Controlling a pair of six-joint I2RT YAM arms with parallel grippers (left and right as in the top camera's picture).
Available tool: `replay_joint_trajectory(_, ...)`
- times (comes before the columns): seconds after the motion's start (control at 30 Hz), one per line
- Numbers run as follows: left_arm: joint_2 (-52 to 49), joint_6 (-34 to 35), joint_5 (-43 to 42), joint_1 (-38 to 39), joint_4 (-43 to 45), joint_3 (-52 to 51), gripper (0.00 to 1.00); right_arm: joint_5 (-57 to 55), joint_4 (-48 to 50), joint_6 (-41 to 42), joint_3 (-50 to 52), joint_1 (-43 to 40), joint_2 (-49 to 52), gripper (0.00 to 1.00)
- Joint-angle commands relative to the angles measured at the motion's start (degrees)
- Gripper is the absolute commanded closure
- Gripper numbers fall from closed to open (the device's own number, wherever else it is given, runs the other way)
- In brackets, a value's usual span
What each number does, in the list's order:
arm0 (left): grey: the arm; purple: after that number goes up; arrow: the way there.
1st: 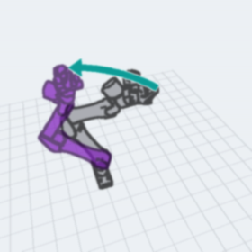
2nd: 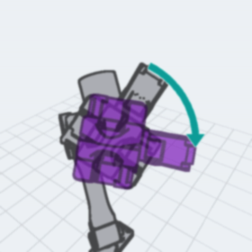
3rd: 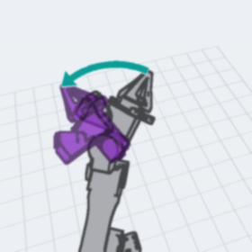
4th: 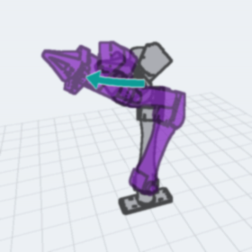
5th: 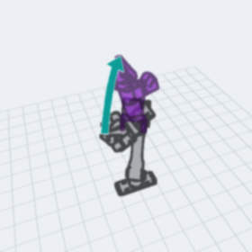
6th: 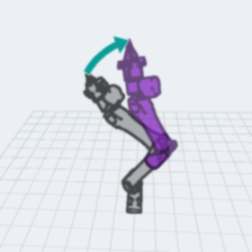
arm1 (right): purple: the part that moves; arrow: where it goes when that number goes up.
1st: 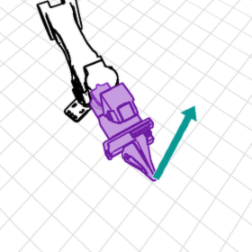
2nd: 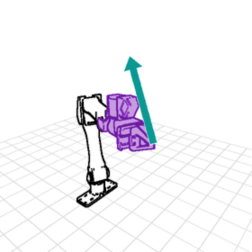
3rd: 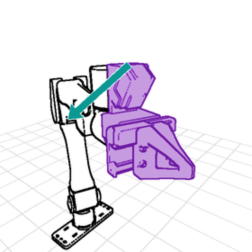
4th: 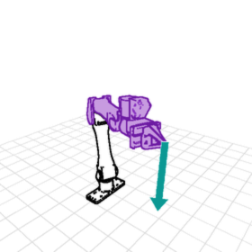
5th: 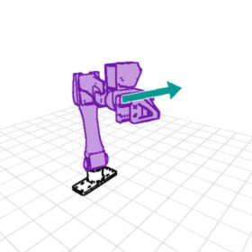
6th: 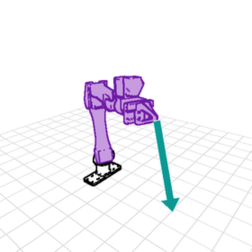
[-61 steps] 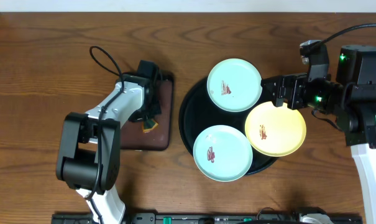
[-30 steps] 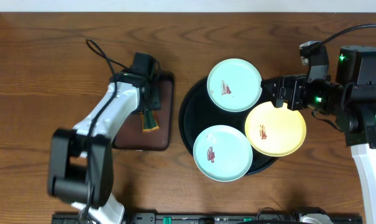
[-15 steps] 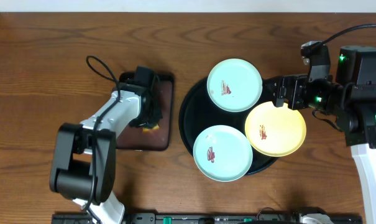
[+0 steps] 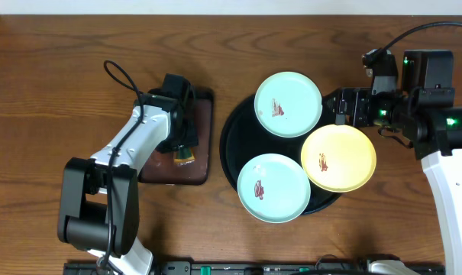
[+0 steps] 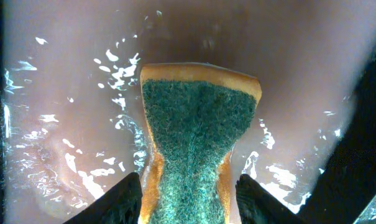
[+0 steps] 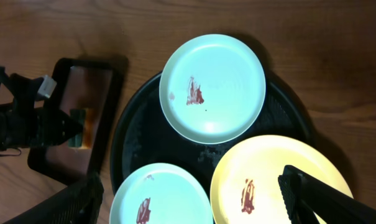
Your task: Clean dirty plates on tray and stack at the side
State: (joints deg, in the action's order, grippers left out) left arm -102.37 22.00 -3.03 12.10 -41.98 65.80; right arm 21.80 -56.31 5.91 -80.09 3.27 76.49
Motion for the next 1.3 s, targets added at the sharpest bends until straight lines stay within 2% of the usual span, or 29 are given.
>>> replay_joint_trajectory(0.0, -1.05, -0.92, 0.68, -0.11, 1.38, 0.37, 0.58, -0.33, -0.09, 0.48, -0.35, -0.17, -0.09, 0.1)
replay_joint_trajectory(0.17, -3.72, -0.92, 0.63, -0.11, 3.93, -2.58, 0.79, -0.35, -0.09, 0.48, -0.35, -0.17, -0.09, 0.1)
replay_joint_trajectory(0.33, -7.8, -0.98, 0.66, -0.13, 4.74, -2.58, 0.81, -0.35, -0.11, 0.48, -0.35, -0.17, -0.09, 0.1)
replay_joint_trajectory(0.37, -7.63, -1.01, 0.66, -0.13, 4.68, -2.51, 0.93, -0.33, -0.11, 0.5, -0.35, -0.17, -0.09, 0.1)
replay_joint_trajectory(0.77, 4.66, -1.66, 0.72, -0.17, -2.99, 3.72, 0.93, -0.37, -0.17, 0.48, -0.35, -0.17, -0.09, 0.1)
replay_joint_trajectory(0.97, 2.71, -1.62, 4.11, -0.17, -1.6, 1.4, 0.93, -0.63, -0.09, 0.46, -0.35, -0.17, -0.07, 0.09)
replay_joint_trajectory(1.1, -1.88, -1.64, 5.44, -0.17, 4.02, -1.92, 0.93, -0.63, -0.09, 0.48, -0.35, -0.17, 0.52, 0.08)
replay_joint_trajectory(1.27, -6.4, -1.64, 5.01, -0.17, 4.74, -2.16, 0.93, -0.59, -0.26, 0.46, -0.35, 0.09, 3.89, 0.16)
